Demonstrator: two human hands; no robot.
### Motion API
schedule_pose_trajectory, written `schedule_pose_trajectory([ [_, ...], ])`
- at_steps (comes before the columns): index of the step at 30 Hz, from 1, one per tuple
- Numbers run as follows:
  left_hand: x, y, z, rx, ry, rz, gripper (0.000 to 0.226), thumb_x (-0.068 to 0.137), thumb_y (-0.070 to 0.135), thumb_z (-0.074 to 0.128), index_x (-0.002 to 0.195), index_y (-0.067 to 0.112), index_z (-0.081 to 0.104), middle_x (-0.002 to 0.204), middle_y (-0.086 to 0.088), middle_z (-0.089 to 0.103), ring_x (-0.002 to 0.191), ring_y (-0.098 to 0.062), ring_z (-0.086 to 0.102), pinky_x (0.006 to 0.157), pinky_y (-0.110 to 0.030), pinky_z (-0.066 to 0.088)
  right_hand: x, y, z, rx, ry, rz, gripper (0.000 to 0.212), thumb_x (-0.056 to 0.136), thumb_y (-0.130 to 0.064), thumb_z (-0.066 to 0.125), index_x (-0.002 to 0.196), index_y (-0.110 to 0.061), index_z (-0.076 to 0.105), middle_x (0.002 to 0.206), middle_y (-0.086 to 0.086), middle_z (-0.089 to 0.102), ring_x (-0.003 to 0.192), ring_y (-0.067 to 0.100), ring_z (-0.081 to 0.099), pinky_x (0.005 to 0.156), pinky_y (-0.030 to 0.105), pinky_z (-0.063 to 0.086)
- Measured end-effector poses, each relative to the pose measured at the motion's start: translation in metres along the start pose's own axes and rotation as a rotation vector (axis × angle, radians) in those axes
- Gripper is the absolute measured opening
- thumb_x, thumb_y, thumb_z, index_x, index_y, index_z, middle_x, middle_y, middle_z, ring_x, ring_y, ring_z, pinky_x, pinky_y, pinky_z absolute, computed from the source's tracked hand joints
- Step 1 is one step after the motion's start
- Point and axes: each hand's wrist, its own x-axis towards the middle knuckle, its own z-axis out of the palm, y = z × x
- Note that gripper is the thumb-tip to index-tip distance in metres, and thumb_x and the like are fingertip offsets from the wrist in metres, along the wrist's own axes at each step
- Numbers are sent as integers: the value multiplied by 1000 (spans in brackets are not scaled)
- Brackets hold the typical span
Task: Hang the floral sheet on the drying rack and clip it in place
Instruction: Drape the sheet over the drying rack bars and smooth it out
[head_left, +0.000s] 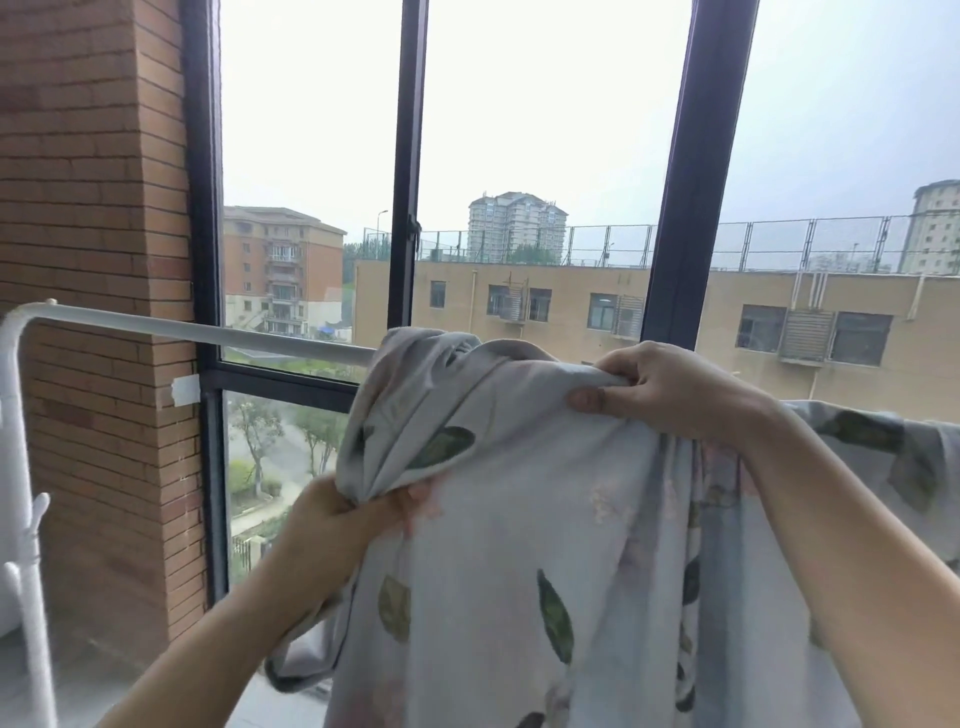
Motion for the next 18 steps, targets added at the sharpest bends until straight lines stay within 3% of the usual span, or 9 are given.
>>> schedule_pose_trajectory([
  [5,37,64,-32,250,94,266,5,79,27,75,83,25,75,80,6,75,74,-10,70,70,-30,53,-4,-2,1,4,39,11,62,70,-85,42,74,-28,66,66,1,62,63,17,57,65,46,49],
  [7,60,88,-32,331,116,364,13,78,32,75,89,27,73,85,4,75,79,-12,69,73,-29,52,-6,-2,1,32,58,17,74,70,-89,35,73,-21,64,65,7,59,59,16,51,58,40,41],
  [9,82,106,-25,444,163,462,10,82,35,72,84,26,71,82,4,70,75,-9,63,67,-19,48,-8,-2,0,59,112,40,86,70,-90,29,73,-11,60,64,8,56,59,18,49,59,33,36],
  [11,102,114,-11,582,220,573,21,86,35,68,73,19,67,73,2,61,68,-13,56,58,-14,40,-11,-1,-3,78,188,62,93,69,-90,23,78,-6,61,71,6,63,66,22,57,63,35,43],
  [13,120,112,3,717,214,604,34,88,33,65,60,17,53,67,0,52,70,-20,52,57,-22,36,-14,-1,-4,69,242,75,99,70,-90,20,86,-4,66,80,8,69,76,26,63,75,38,50],
  [15,135,99,14,950,124,481,39,86,45,62,62,22,42,68,3,49,75,-22,52,64,-28,36,-17,-1,-2,19,254,107,83,74,-86,30,81,-12,66,76,0,66,73,20,60,70,35,48],
  [18,147,89,21,1230,59,344,46,82,68,51,72,24,43,72,6,48,79,-21,51,68,-29,38,-15,1,1,-161,291,200,42,86,-65,48,69,-27,58,71,-9,60,74,17,57,61,31,42],
])
